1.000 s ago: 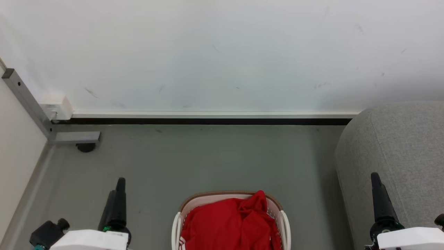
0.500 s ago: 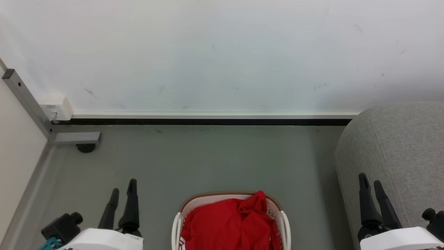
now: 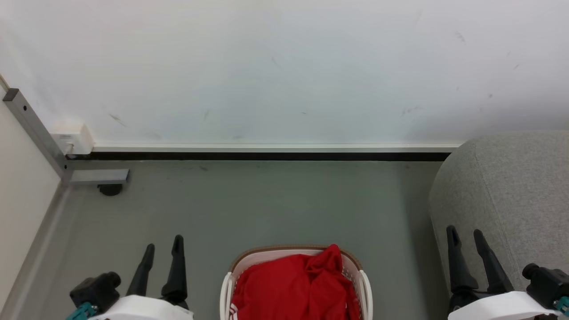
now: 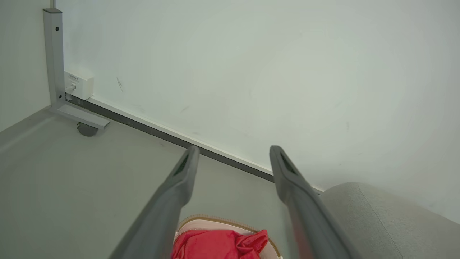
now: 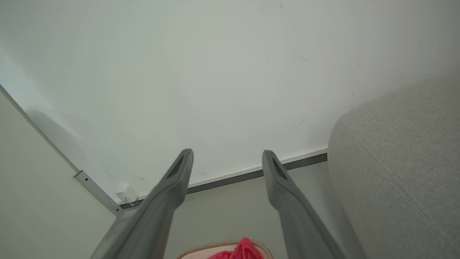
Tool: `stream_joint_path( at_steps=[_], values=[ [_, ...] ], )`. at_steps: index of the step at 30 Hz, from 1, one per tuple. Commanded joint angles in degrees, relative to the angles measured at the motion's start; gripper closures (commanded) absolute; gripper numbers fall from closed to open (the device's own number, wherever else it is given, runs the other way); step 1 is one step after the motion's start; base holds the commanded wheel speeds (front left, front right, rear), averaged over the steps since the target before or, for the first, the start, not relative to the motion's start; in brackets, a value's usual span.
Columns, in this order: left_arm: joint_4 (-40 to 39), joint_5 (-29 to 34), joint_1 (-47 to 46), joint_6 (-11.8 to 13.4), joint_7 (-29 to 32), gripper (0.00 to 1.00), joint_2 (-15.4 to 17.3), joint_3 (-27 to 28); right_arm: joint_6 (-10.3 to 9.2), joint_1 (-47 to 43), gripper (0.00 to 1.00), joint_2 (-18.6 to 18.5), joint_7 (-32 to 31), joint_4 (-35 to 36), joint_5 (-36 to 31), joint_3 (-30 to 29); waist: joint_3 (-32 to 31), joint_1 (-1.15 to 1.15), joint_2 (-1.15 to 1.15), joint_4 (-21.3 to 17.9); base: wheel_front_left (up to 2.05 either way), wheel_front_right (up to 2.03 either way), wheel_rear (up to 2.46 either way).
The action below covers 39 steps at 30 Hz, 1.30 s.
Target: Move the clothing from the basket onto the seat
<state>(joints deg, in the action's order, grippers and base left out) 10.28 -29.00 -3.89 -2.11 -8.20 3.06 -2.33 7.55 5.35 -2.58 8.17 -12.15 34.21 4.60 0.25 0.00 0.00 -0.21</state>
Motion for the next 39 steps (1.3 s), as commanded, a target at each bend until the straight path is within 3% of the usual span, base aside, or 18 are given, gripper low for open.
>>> stream_joint_path(
  at_steps=[1, 39],
  values=[
    [-0.06, 2.23, -0.09, 0.20, -0.69, 0.00, 0.74, -0.18, -0.07, 1.13, 0.00, -0.33, 0.68, -0.04, -2.53, -0.02, -0.04, 0.00, 0.00, -0.01, 0.00, 0.00, 0.00],
    [0.40, 19.14, 0.19, 0.94, -5.38, 0.00, 0.21, -1.23, -0.10, 2.23, 0.00, -0.45, 5.37, -3.42, -19.56, 2.40, -0.40, 0.00, 0.00, -0.82, 0.00, 0.00, 0.00]
  ],
)
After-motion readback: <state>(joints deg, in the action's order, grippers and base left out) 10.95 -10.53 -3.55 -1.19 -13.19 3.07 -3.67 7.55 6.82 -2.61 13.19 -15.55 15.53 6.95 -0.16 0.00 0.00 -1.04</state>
